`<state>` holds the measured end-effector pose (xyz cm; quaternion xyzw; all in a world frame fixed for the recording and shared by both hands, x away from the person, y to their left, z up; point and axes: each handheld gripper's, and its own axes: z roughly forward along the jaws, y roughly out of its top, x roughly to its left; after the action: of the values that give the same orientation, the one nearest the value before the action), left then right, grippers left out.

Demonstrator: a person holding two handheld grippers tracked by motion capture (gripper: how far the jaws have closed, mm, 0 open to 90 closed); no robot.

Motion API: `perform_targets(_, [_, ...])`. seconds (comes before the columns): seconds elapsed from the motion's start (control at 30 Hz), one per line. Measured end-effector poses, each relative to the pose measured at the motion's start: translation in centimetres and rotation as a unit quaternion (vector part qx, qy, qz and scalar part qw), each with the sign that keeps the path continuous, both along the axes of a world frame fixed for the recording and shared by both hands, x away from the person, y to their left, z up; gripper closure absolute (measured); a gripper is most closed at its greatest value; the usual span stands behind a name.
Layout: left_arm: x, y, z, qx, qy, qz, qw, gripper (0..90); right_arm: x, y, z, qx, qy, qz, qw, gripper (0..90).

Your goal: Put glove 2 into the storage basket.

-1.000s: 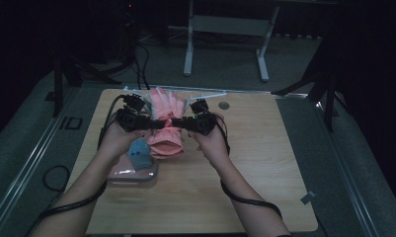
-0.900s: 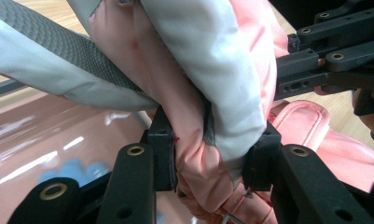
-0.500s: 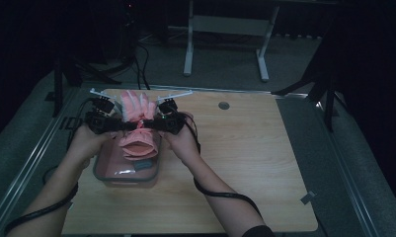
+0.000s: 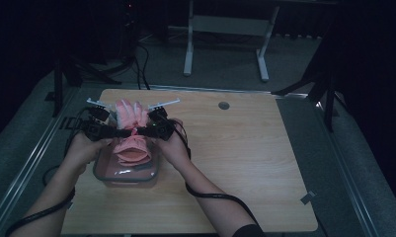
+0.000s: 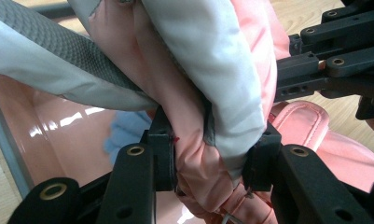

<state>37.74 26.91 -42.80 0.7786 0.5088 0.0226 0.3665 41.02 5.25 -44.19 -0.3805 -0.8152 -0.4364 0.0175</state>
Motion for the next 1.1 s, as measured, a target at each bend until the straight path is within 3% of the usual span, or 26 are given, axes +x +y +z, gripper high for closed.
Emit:
perform_targets(0.23, [0.2,0.5,-2.0,-0.007,0.019,0.0,0.9998,63.0,0.0,0.7,-1.6,-0.018,0.008,0.0,0.9998,76.6])
perform_targets(0.6, [-0.1,0.5,-4.7,-0.008,0.049,0.002,0.9988,62.8,-0.3,1.6,-3.5,-0.076,0.022,0.018,0.9967,75.8])
perform_targets(0.93, [-0.3,0.3,-5.8,-0.007,0.065,-0.008,0.9979,61.5,-0.7,1.7,-4.1,-0.108,0.037,0.028,0.9931,74.6])
perform_targets(1.0, [-0.3,0.1,-5.8,0.004,0.065,-0.003,0.9979,58.8,-0.5,1.7,-4.3,-0.111,0.043,0.03,0.9925,72.2])
perform_targets(1.1, [-0.2,0.1,-5.8,0.005,0.063,0.008,0.998,51.3,-0.2,1.5,-4.3,-0.106,0.041,0.027,0.9931,65.0])
